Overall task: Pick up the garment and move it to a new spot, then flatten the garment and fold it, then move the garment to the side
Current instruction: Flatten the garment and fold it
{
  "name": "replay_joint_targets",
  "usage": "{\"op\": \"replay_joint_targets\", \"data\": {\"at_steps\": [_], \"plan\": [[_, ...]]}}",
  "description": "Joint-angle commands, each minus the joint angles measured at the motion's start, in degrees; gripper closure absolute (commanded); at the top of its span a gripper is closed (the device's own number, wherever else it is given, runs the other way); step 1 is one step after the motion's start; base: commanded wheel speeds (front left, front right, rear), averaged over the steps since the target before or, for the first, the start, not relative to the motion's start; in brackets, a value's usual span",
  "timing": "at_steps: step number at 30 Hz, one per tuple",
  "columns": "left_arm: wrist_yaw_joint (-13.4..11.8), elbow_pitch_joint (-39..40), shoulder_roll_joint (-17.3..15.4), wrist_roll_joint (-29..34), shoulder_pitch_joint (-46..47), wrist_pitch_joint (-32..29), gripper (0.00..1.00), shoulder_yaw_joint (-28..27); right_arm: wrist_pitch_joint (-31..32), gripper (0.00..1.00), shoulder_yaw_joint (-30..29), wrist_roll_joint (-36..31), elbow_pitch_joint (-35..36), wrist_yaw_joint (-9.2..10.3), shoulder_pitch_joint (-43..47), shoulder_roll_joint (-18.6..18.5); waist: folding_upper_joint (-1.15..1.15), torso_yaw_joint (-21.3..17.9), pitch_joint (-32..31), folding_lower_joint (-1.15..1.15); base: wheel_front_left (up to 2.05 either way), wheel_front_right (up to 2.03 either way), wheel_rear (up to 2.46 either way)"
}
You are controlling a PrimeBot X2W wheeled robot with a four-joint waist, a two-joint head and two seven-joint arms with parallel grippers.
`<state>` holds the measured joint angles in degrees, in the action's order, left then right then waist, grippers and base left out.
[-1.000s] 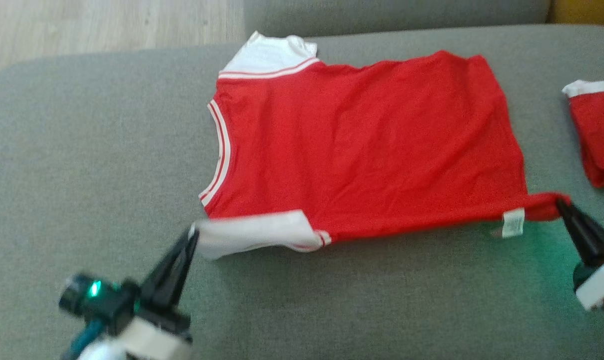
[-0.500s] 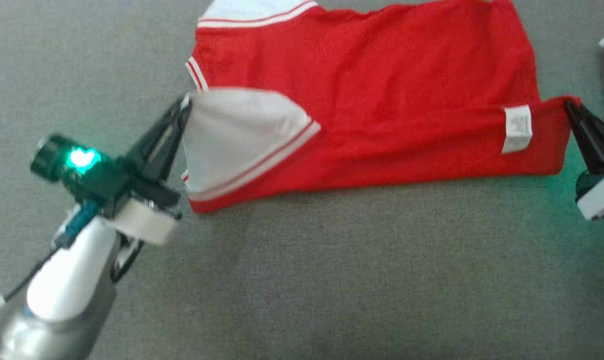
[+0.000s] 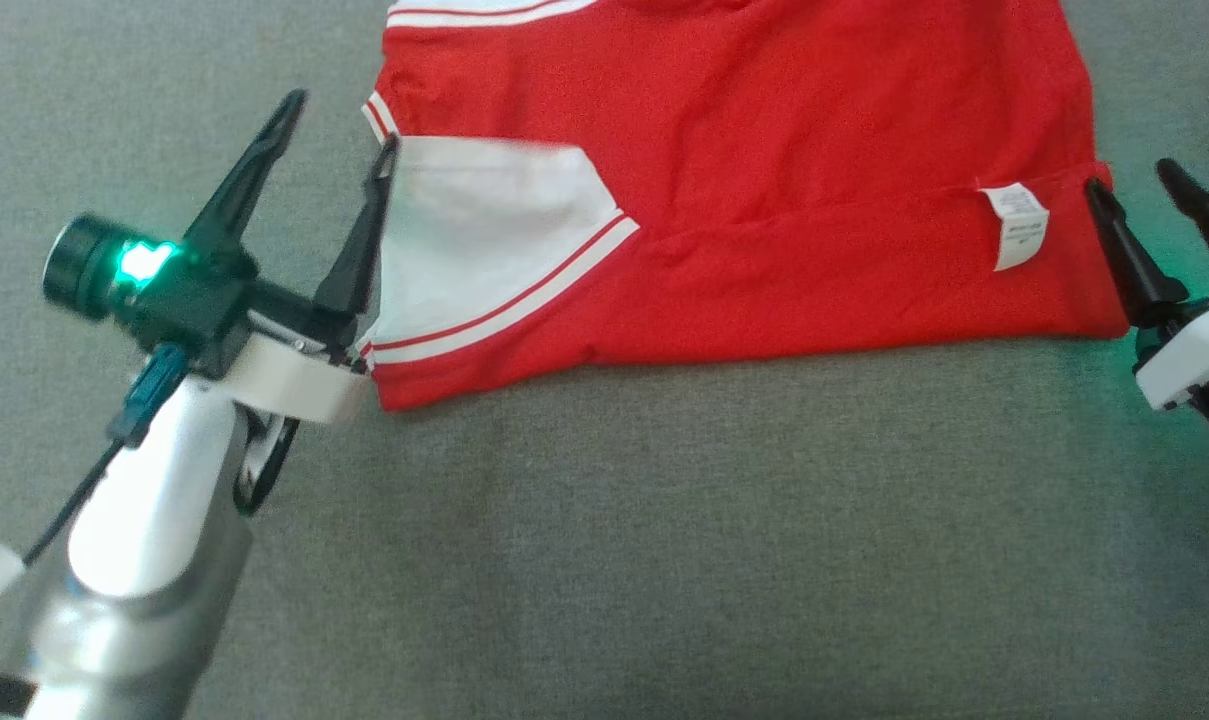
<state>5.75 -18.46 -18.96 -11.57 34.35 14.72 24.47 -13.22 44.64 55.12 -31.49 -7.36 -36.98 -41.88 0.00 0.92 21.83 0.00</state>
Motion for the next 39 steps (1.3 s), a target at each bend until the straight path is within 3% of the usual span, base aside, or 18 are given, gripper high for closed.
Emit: {"op": "replay_joint_targets", "data": {"at_steps": [1, 12, 16, 25, 26, 27, 28, 32, 39], "plan": [[-1.6, 1.4, -0.3, -1.5, -2.3, 0.3, 0.00, -4.0, -1.3, 0.00, -0.6, -1.8, -0.4, -0.13, 0.1, -0.9, 0.00, -0.2, -1.2, 0.00, 0.00, 0.00, 0.00], [-6.8, -2.8, 8.8, -7.3, -18.2, 0.3, 0.00, -8.5, -1.8, 0.00, -9.2, -7.6, 0.3, -0.13, 5.3, 4.5, 0.00, -0.9, -5.2, 0.00, 0.00, 0.00, 0.00], [-6.7, -7.3, 10.8, -9.3, -19.2, -0.9, 0.00, -8.4, -1.8, 0.00, -11.3, -9.0, 0.8, -0.13, 7.3, 5.3, 0.00, -1.0, -5.7, 0.00, 0.00, 0.00, 0.00], [-6.6, -14.6, 11.0, -9.9, -16.5, -5.5, 0.00, -7.2, -1.8, 0.00, -12.3, -9.9, 1.2, -0.13, 8.5, 5.9, 0.00, -1.6, -5.3, 0.00, 0.00, 0.00, 0.00], [-6.3, -15.2, 10.9, -9.7, -16.1, -5.9, 0.44, -6.8, -1.8, 0.00, -12.2, -9.8, 0.8, -0.13, 8.6, 6.0, 0.00, -1.6, -5.3, 0.00, 0.00, 0.00, 0.00], [-6.1, -15.7, 10.8, -9.7, -15.8, -6.1, 0.66, -6.6, -1.8, 0.00, -11.9, -9.6, 0.2, -0.13, 8.8, 6.1, 0.00, -1.6, -5.4, 0.00, 0.00, 0.00, 0.00], [-5.8, -16.0, 10.9, -9.7, -15.6, -6.3, 1.00, -6.3, -1.8, 0.00, -11.5, -9.2, -0.4, -0.13, 8.9, 6.2, 0.00, -1.6, -5.5, 0.00, 0.00, 0.00, 0.00], [-4.1, -16.1, 10.7, -10.0, -15.5, -5.8, 1.00, -5.5, -0.2, 0.00, -10.5, -7.4, -3.9, -0.13, 9.1, 7.2, 0.00, -1.4, -6.3, 0.00, 0.00, 0.00, 0.00], [-4.3, -12.9, 9.0, -9.0, -15.7, -3.2, 1.00, -5.1, 4.4, 0.00, -9.4, -6.3, -9.7, -0.13, 10.1, 10.0, 0.00, -0.1, -7.4, 0.00, 0.00, 0.00, 0.00]]}}
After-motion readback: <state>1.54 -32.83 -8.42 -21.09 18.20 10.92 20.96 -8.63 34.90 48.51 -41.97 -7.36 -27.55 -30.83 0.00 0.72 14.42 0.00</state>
